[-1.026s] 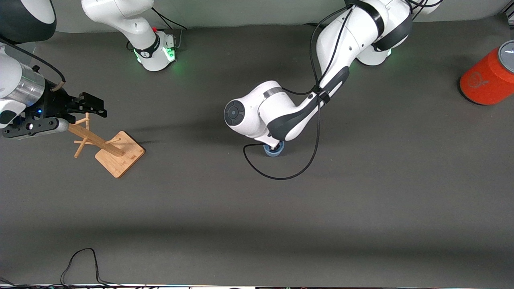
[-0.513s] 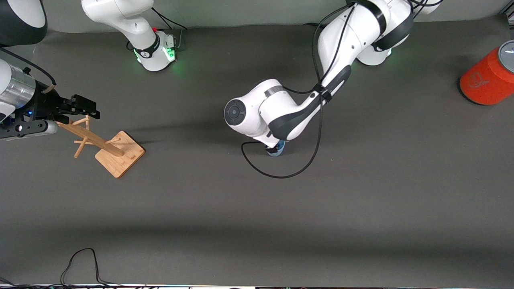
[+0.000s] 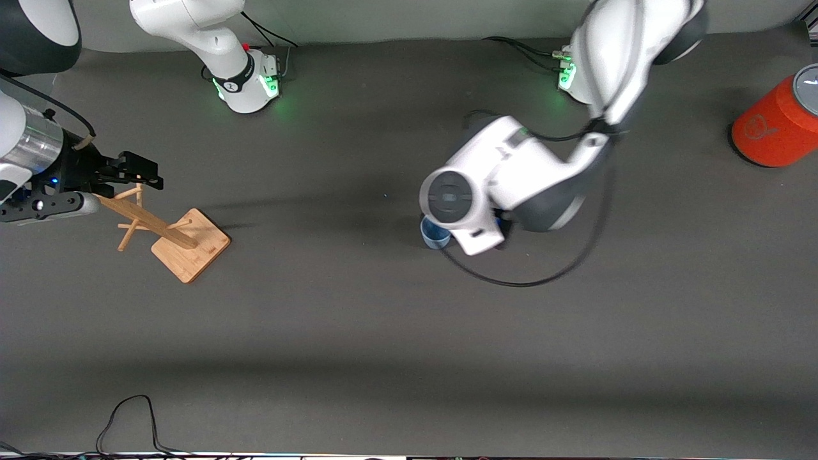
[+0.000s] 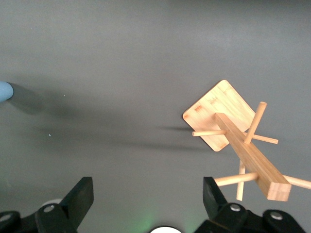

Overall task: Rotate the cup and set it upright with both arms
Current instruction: 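Open the left gripper and retract it from the upright cup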

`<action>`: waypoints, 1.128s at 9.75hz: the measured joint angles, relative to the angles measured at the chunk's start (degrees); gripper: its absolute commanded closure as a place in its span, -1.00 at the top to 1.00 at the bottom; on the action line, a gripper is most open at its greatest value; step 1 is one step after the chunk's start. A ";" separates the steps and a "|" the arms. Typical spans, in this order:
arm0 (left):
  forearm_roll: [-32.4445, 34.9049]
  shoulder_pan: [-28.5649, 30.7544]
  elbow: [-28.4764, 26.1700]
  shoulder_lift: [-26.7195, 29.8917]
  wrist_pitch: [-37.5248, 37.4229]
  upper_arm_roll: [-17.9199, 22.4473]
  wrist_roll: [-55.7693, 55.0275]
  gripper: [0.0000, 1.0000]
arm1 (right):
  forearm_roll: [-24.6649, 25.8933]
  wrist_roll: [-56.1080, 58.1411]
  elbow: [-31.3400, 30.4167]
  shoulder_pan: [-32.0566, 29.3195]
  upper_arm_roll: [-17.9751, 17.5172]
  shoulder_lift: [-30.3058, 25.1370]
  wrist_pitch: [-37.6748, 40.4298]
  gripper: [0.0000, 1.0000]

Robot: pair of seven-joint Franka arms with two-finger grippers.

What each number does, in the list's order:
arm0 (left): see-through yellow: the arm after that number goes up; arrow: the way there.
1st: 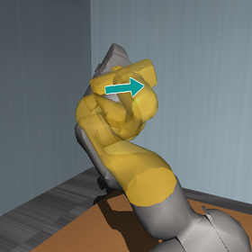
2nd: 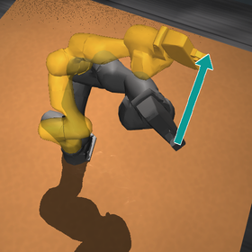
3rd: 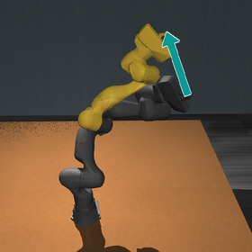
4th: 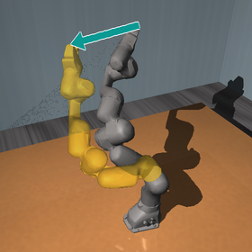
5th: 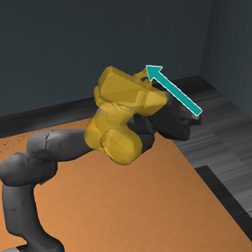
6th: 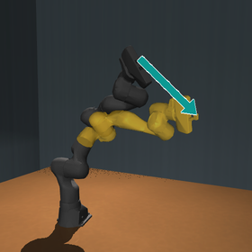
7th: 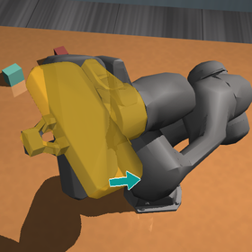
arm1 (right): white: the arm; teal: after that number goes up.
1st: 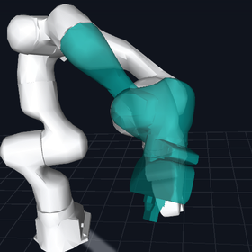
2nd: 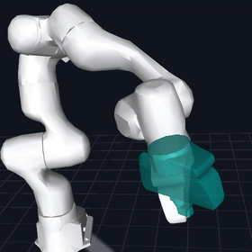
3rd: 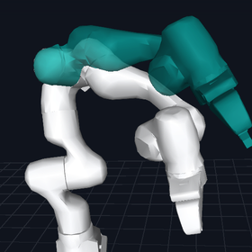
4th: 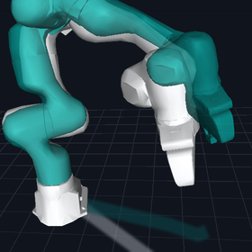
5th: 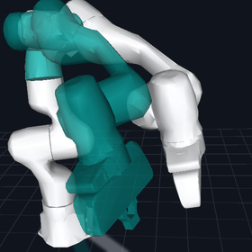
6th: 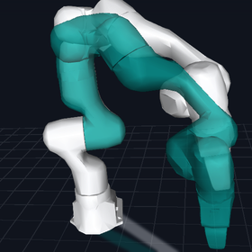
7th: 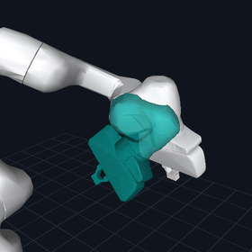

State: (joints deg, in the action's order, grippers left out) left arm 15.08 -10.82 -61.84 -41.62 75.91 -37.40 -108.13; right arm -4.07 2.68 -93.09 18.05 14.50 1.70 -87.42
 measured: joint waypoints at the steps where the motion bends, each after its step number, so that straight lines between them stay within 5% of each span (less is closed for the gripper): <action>1: -0.30 4.49 -0.34 2.47 -1.02 -0.99 8.34 1.00 | 0.00 0.00 -0.02 0.32 -0.01 0.13 0.19 1.00; 11: -2.52 41.36 -17.00 24.31 -0.77 -1.98 88.43 1.00 | 0.44 -0.13 0.31 0.34 0.93 -1.04 1.98 1.00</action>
State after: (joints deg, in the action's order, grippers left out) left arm 12.56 30.53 -78.84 -17.31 75.15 -39.38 -19.70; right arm -3.62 2.55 -92.78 18.39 15.44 0.66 -85.44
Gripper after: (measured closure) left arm 0.000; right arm 0.000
